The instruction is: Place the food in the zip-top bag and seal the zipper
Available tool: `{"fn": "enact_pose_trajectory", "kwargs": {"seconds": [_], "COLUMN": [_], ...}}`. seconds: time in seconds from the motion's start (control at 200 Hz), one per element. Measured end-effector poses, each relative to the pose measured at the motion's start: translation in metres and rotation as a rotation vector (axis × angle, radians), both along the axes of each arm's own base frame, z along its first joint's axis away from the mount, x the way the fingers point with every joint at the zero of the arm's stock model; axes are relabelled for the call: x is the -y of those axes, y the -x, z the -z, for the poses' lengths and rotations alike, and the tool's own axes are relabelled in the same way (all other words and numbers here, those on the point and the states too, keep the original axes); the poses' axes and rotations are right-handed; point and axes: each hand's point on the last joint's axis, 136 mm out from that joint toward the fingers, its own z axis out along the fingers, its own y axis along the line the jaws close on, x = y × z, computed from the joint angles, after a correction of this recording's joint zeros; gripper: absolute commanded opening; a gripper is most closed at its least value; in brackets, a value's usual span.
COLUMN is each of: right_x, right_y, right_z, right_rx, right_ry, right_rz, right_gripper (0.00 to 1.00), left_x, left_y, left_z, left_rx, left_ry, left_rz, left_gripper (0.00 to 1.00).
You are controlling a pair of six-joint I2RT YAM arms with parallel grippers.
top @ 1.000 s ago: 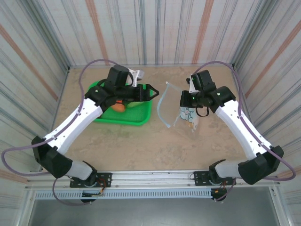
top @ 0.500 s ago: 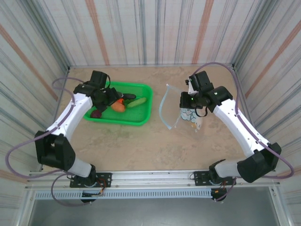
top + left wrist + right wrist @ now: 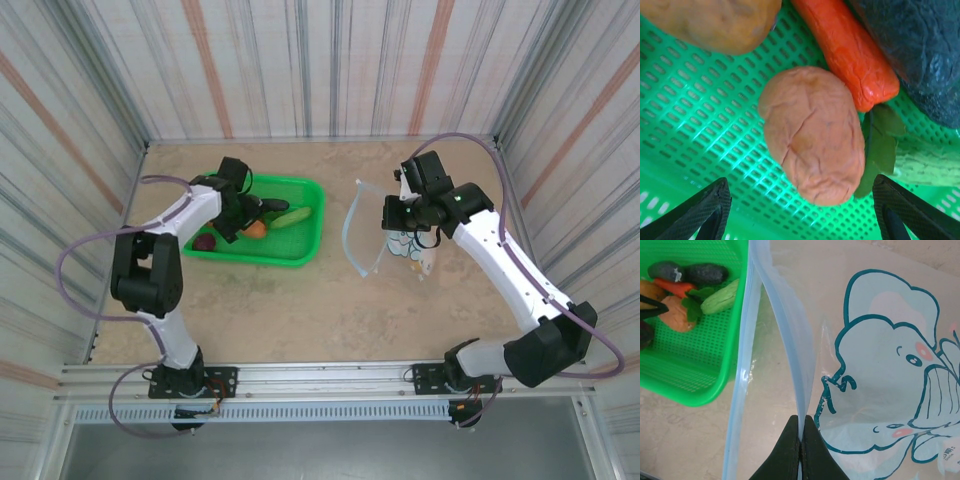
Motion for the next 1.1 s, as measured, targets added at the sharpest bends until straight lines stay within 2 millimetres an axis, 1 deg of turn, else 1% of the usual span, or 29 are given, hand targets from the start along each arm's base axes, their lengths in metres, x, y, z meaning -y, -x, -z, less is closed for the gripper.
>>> {"fn": "enact_pose_trajectory", "kwargs": {"seconds": [0.19,0.296,0.396,0.476,0.571,0.676,0.746,0.817,0.882,0.957,1.017,1.097], "right_x": [0.001,0.001,0.001,0.002,0.002,0.002,0.002,0.001,0.001,0.001,0.000,-0.002], "right_y": [0.000,0.000,-0.001,-0.001,-0.001,-0.001,-0.001,-0.001,0.000,0.000,0.000,0.001], "right_z": [0.000,0.000,0.000,0.000,0.000,0.000,0.000,0.000,0.000,0.000,0.000,-0.001], "right_rx": [0.000,0.000,0.000,0.000,0.000,0.000,-0.001,-0.002,-0.002,-0.002,-0.004,-0.006], "right_ry": [0.000,0.000,0.000,0.000,0.000,0.000,0.000,-0.003,-0.005,-0.006,-0.009,-0.021], "right_rz": [0.001,0.001,0.003,0.004,0.005,0.005,0.004,0.002,0.001,0.000,-0.002,-0.010], "right_gripper": [0.00,0.00,0.00,0.00,0.00,0.00,0.00,0.00,0.00,0.00,0.00,0.00], "left_x": [-0.001,-0.001,-0.002,-0.004,-0.006,-0.007,-0.008,-0.009,-0.009,-0.006,0.001,0.024], "left_y": [-0.008,-0.012,-0.015,-0.015,-0.016,-0.010,-0.006,-0.002,0.001,0.004,0.006,0.015], "left_z": [0.020,0.029,0.038,0.040,0.040,0.039,0.033,0.023,0.010,-0.011,-0.030,-0.057], "left_rx": [-0.014,-0.016,-0.024,-0.028,-0.023,-0.024,-0.014,0.005,0.029,0.073,0.119,0.180], "left_ry": [-0.018,-0.021,-0.024,-0.028,-0.035,-0.039,-0.038,-0.039,-0.034,-0.021,-0.017,0.001], "left_rz": [-0.009,-0.010,-0.008,-0.006,-0.002,0.009,0.018,0.032,0.048,0.080,0.123,0.221], "left_gripper": [0.74,0.70,0.63,0.58,0.57,0.56,0.55,0.55,0.55,0.55,0.54,0.54]}}
